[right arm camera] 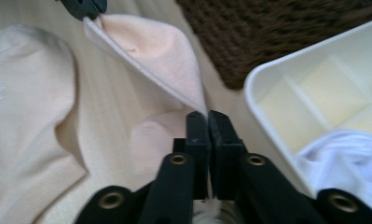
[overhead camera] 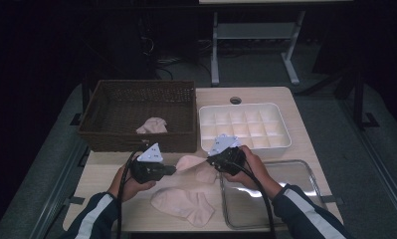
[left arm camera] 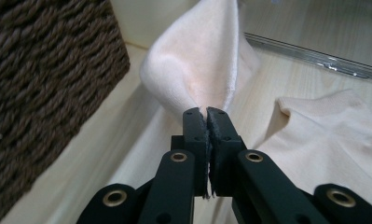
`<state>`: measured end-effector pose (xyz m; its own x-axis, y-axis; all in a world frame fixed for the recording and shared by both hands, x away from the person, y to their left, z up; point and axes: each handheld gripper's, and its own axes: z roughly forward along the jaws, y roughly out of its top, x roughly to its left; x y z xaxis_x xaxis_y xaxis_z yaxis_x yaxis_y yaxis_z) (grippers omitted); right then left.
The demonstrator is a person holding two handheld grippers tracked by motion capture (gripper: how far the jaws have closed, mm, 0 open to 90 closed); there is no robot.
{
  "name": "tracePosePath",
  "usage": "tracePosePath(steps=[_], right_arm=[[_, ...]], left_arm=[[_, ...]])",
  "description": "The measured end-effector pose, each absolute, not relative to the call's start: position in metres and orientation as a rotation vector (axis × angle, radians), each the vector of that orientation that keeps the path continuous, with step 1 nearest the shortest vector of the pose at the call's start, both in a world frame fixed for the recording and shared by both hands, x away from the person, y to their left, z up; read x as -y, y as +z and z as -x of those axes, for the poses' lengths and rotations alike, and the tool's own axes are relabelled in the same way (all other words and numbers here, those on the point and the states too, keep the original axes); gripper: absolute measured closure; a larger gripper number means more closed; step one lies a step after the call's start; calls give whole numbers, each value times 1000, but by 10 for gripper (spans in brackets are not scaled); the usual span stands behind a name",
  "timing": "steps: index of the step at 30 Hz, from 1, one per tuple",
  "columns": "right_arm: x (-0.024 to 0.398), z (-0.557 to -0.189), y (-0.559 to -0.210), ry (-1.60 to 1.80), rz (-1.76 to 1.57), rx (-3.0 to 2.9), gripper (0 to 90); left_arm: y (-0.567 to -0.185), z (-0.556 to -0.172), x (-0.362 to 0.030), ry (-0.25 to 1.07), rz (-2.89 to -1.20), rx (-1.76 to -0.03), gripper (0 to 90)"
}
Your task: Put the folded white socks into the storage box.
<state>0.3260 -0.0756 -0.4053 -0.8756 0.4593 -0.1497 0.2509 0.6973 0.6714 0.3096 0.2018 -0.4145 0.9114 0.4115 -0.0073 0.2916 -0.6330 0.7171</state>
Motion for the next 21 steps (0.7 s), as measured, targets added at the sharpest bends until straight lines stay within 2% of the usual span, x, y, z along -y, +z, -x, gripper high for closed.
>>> tracePosePath(steps=[8,9,12,15,19,21], right_arm=[[53,-341,-432,915,-562,-2671,888],[46,-343,-438,899,-561,-2696,888],[40,-347,-445,874,-558,-2717,887],[39,-352,-449,865,-542,-2721,887],[36,-357,-453,846,-547,-2722,862],[35,-358,-454,851,-556,-2713,846]], left_arm=[[-417,-296,-215,170,-2307,-520,849],[-416,-295,-217,175,-2298,-515,781],[-416,-291,-221,190,-2267,-519,695],[-416,-290,-216,217,-2288,-496,558],[-420,-291,-206,204,-2305,-459,500],[-427,-297,-193,183,-2334,-432,500]])
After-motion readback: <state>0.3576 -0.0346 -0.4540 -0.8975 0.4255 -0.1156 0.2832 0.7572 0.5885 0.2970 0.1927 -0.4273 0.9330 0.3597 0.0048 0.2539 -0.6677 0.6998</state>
